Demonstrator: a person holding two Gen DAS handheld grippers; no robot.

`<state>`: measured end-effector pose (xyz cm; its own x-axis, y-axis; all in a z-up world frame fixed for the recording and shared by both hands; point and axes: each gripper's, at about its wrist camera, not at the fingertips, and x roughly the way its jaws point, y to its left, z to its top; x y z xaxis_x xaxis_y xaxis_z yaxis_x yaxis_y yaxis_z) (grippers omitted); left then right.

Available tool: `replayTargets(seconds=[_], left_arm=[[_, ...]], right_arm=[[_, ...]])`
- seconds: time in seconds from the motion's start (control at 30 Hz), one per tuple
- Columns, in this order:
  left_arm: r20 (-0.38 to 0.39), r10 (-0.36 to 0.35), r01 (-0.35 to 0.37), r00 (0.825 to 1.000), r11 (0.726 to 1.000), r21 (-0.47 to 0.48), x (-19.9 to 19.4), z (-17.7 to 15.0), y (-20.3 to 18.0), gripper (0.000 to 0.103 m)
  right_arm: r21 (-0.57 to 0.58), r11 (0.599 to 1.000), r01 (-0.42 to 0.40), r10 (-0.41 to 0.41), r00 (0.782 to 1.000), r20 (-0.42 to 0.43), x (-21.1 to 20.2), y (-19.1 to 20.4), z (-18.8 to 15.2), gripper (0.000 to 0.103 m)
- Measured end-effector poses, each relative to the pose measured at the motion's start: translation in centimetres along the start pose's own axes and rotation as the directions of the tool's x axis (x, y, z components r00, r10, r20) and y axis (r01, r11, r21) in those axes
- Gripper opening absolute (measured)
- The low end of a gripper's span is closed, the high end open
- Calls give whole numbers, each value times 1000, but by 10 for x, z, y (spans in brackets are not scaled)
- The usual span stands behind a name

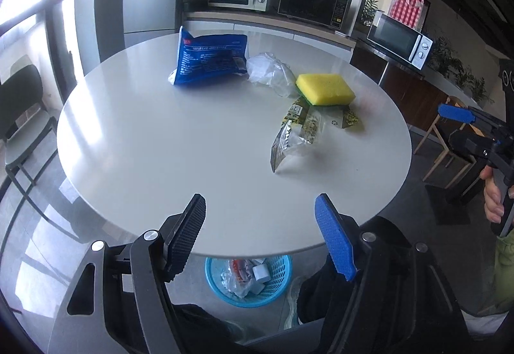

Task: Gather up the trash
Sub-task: 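Grasp the crumpled clear snack wrapper with the left gripper while the right gripper grasps the yellow sponge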

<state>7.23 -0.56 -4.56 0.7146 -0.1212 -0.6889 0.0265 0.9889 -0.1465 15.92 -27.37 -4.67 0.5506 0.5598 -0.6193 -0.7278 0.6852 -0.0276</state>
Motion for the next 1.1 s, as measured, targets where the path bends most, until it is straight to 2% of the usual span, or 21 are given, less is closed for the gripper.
replayTargets(seconds=[0.17, 0.37, 0.5, 0.6, 0.8, 1.1], left_arm=[[-22, -9, 9, 1000, 1000, 13, 16, 12, -3, 71], [-37, -25, 26, 999, 999, 37, 32, 22, -10, 71], [-56, -37, 39, 998, 999, 35, 42, 26, -8, 71], [-72, -46, 48, 996, 999, 25, 49, 29, -7, 70], [-101, -62, 63, 993, 998, 8, 59, 32, -4, 70], [-118, -91, 90, 989, 996, -14, 67, 41, -2, 62]], right_arm=[[-111, 994, -2, -2, 999, -42, 16, -6, 23, 94], [-187, 981, -50, 30, 994, -108, 51, -23, 43, 94], [-273, 958, -82, 41, 987, -153, 77, -31, 57, 94], [-348, 930, -118, 49, 978, -202, 97, -34, 67, 94], [-416, 894, -168, 40, 953, -301, 131, -44, 81, 94], [-434, 866, -249, 66, 917, -394, 174, -57, 93, 94]])
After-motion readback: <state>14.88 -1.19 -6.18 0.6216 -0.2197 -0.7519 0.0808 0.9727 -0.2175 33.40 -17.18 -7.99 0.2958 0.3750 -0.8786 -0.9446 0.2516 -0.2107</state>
